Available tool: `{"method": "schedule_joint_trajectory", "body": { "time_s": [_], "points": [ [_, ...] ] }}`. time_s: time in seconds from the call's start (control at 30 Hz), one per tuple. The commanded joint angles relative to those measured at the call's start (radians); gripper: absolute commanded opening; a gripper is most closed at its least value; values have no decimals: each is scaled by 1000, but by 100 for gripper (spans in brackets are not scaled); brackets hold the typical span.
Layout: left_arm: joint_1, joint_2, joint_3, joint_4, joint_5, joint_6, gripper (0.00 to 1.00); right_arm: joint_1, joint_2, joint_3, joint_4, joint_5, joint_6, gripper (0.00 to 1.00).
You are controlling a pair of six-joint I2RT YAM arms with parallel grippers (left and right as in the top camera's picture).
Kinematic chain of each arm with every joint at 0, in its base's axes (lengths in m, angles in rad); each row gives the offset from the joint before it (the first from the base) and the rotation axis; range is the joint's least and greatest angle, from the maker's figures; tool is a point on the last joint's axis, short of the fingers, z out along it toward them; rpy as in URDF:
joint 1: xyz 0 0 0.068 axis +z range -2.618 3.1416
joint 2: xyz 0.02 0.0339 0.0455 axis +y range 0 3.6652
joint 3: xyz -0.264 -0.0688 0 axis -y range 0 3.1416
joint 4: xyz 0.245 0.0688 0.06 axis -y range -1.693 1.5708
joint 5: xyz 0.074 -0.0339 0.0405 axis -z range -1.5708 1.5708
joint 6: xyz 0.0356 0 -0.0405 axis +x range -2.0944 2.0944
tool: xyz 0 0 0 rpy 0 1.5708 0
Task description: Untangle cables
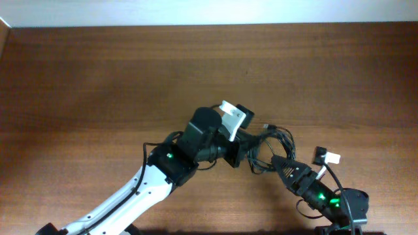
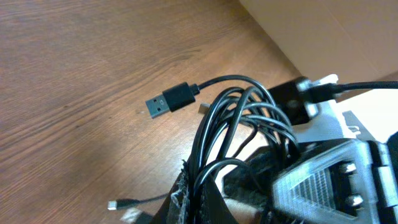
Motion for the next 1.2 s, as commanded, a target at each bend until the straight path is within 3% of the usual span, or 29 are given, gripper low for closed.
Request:
{"method": "schedule_joint_trajectory", "body": {
  "time_s": [0.0, 0.1, 0.17, 0.23, 0.33, 0.4, 0.47, 0.5, 0.53, 0.6, 0.67, 0.7, 0.77, 0.83, 0.9, 0.97, 1.0, 1.07, 1.1, 1.17],
  "points": [
    [-24, -23, 14, 11, 14, 22, 0, 99, 21, -5, 39, 154, -54, 4],
    [74, -151, 14, 33, 54, 19, 0, 110, 29, -5, -128, 340, -320, 4],
    [180, -261, 14, 9, -60, 18, 0, 110, 31, -5, -117, 354, -386, 4],
    [231, -290, 13, -80, -187, 7, 0, 110, 31, -5, 0, 222, -544, 4],
    [231, -187, 12, -134, -350, -123, 0, 110, 31, -5, 209, -3, -564, 4],
    [231, -72, 12, -113, -409, -239, 0, 110, 31, -5, 248, -71, -564, 4],
    [231, -2, 12, -83, -402, -241, 37, 110, 31, -5, 239, -77, -564, 4],
    [231, 0, 12, -69, -386, -241, 74, 110, 31, -5, 212, -72, -565, 4],
    [231, -7, 12, -47, -336, -240, 99, 110, 31, -5, 153, -47, -565, 4],
    [235, -53, 12, 31, -66, -43, 99, 110, 31, -5, 26, -21, -647, 4],
    [231, -70, 12, 23, 113, 179, 98, 110, 31, -5, 2, -10, -624, 4],
    [225, -68, 12, -22, 110, 256, 91, 110, 31, -5, 2, -10, -596, 4],
    [195, -65, 11, -77, 111, 293, 73, 110, 31, -5, 2, -9, -512, 4],
    [123, -55, 8, -88, 111, 367, 70, 110, 31, -5, 2, -13, -424, 4],
    [66, -34, 8, -87, 87, 370, 81, 110, 31, -5, 2, -42, -379, 4],
    [28, 15, 8, -84, 54, 370, 79, 110, 31, -5, 2, -75, -360, 4],
    [2, 63, 8, -74, 53, 370, 48, 110, 31, -5, 2, -74, -360, 4],
    [-3, 119, 8, -42, 34, 370, 0, 110, 31, -5, 1, -74, -360, 4],
    [-1, 126, 8, -27, -27, 364, 0, 110, 31, -5, 1, -74, -360, 4],
    [8, 119, 9, 30, -190, 227, 0, 110, 31, -5, -19, -74, -360, 4]
  ]
}}
